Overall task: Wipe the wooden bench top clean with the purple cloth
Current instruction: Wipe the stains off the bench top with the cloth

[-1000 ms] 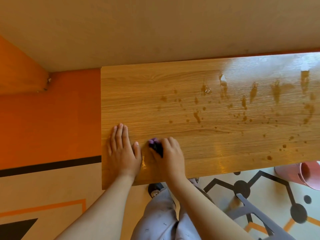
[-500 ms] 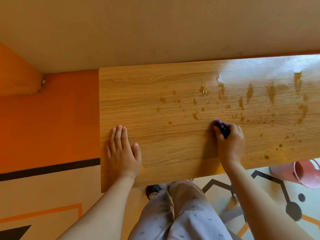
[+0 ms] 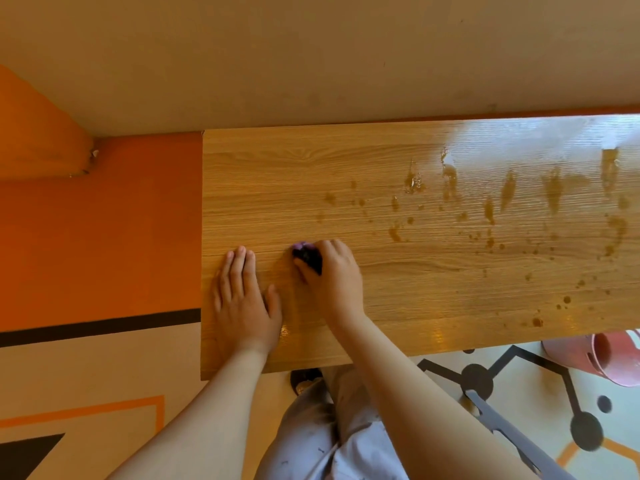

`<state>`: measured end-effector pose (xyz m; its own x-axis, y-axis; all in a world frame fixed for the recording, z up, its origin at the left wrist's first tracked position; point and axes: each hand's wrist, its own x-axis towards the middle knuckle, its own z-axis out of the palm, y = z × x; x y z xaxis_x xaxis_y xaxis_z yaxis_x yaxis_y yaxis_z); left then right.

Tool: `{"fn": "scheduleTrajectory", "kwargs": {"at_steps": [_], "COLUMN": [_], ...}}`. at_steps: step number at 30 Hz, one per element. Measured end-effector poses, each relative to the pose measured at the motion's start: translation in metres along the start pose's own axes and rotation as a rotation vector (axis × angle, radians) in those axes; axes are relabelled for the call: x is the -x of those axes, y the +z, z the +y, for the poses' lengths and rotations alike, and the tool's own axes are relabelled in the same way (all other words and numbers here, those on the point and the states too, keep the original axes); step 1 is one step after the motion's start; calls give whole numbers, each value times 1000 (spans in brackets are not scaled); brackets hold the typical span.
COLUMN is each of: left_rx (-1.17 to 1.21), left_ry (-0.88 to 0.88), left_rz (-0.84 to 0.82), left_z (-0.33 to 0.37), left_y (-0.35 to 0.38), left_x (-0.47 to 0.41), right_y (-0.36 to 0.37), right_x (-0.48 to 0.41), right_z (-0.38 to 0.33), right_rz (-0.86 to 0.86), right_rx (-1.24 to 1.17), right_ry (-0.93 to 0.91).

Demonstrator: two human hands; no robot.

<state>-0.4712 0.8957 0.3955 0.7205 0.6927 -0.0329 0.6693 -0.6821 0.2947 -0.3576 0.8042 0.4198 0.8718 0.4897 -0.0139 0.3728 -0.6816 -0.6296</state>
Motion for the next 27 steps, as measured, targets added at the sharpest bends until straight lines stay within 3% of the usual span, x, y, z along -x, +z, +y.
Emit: {"fn": "scheduleTrajectory", "kwargs": {"at_steps": [7,12,23,27], "left_rx": [29,25,3,11], "left_ry": [-10,-9,-43,-48], "left_rz": [10,17,-5,-8], "left_z": [0,0,5,6], "left_y": [4,2,-1,-1], "left_x": [0,0,0,-1], "right_y": [-84,-111,-9,-6], "right_x": [-37,-36,-26,-45], "right_z": [89,115,-4,-3], "right_rz": [221,257,-108,-154], "right_rx": [-3,75,17,-4], "right_ry": [330,416,-107,-143]}}
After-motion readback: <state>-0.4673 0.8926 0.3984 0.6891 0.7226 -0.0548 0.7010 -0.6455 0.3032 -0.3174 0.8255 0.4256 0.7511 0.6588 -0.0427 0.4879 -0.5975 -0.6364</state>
